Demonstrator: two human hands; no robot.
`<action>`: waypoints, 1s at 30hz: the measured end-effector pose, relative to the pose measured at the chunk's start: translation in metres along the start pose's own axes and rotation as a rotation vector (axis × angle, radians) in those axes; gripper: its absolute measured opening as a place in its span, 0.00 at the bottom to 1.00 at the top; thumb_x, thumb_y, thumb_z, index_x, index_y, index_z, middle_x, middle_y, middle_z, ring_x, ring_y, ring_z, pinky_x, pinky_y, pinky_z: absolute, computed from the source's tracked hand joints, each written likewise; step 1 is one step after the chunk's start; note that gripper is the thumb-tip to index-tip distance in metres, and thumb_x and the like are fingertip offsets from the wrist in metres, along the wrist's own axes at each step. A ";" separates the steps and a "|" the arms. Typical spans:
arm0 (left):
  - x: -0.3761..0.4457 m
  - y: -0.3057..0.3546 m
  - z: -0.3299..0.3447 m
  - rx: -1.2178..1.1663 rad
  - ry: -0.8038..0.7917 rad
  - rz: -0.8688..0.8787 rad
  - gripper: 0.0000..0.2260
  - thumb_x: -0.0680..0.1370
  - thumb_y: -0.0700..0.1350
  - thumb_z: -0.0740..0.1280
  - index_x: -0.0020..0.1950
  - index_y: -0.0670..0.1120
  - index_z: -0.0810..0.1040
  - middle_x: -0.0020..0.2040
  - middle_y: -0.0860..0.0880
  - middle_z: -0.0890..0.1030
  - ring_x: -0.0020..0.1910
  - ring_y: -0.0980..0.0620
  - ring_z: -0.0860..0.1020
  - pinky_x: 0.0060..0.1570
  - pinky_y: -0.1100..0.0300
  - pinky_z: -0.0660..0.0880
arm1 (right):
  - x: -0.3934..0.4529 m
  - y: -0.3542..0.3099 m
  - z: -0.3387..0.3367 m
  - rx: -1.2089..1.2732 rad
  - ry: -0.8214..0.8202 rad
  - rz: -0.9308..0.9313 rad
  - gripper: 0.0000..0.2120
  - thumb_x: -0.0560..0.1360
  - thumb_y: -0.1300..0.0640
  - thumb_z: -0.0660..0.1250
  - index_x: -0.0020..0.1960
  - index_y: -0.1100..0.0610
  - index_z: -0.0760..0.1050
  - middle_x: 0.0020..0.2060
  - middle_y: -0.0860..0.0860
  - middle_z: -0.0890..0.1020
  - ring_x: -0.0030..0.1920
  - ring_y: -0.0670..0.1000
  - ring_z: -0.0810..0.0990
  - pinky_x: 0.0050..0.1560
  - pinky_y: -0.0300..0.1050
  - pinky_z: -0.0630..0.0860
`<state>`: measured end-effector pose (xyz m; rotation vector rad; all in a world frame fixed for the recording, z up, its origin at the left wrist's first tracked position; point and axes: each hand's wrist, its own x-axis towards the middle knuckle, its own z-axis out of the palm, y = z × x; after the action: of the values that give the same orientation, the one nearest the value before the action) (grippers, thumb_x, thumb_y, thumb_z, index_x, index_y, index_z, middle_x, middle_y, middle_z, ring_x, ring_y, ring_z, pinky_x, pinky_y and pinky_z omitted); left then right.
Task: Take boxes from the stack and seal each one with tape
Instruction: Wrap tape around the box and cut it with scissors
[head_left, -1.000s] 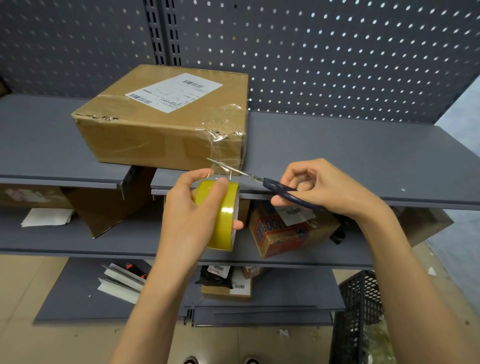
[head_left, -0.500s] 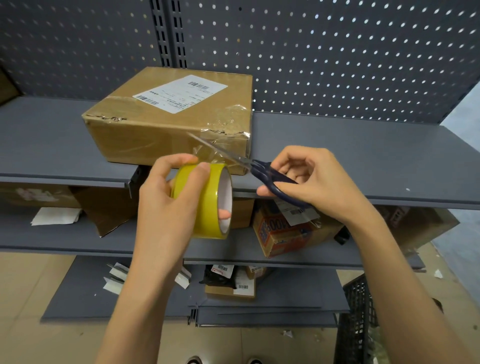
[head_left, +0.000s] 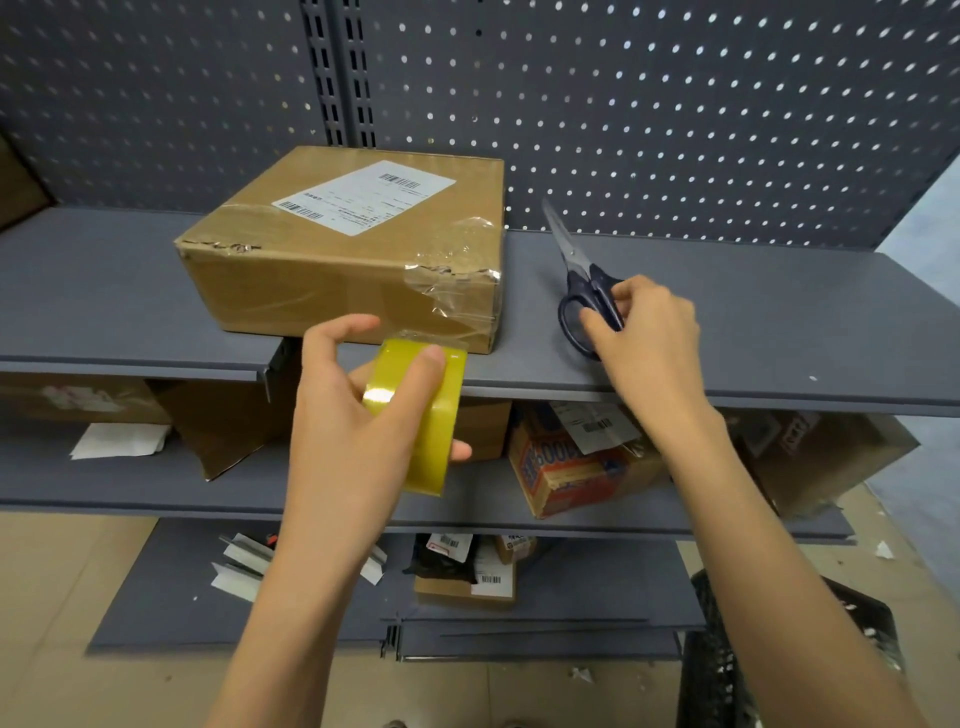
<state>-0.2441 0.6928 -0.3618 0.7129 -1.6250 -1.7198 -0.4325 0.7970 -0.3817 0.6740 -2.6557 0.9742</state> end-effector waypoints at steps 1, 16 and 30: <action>0.000 -0.001 0.000 0.020 0.004 0.005 0.14 0.75 0.44 0.70 0.55 0.55 0.69 0.39 0.52 0.81 0.25 0.47 0.81 0.23 0.60 0.76 | 0.002 -0.001 0.003 -0.054 -0.002 -0.001 0.12 0.78 0.55 0.65 0.55 0.63 0.75 0.47 0.57 0.81 0.51 0.59 0.77 0.47 0.48 0.70; 0.010 0.005 -0.017 0.496 0.011 0.305 0.16 0.69 0.59 0.68 0.49 0.59 0.64 0.39 0.69 0.81 0.42 0.54 0.81 0.48 0.46 0.76 | 0.006 -0.006 0.036 -0.318 -0.067 -0.072 0.09 0.81 0.59 0.58 0.55 0.63 0.73 0.52 0.59 0.78 0.54 0.58 0.75 0.41 0.43 0.63; 0.043 0.055 -0.051 0.927 0.161 0.629 0.18 0.73 0.57 0.65 0.58 0.49 0.73 0.51 0.48 0.78 0.51 0.44 0.77 0.51 0.40 0.75 | 0.031 -0.042 -0.015 -0.167 0.030 -0.286 0.11 0.80 0.55 0.58 0.56 0.60 0.75 0.54 0.55 0.77 0.54 0.57 0.75 0.44 0.45 0.64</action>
<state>-0.2276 0.6267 -0.3090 0.6057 -2.1964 -0.4130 -0.4381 0.7677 -0.3360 0.9570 -2.4887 0.6715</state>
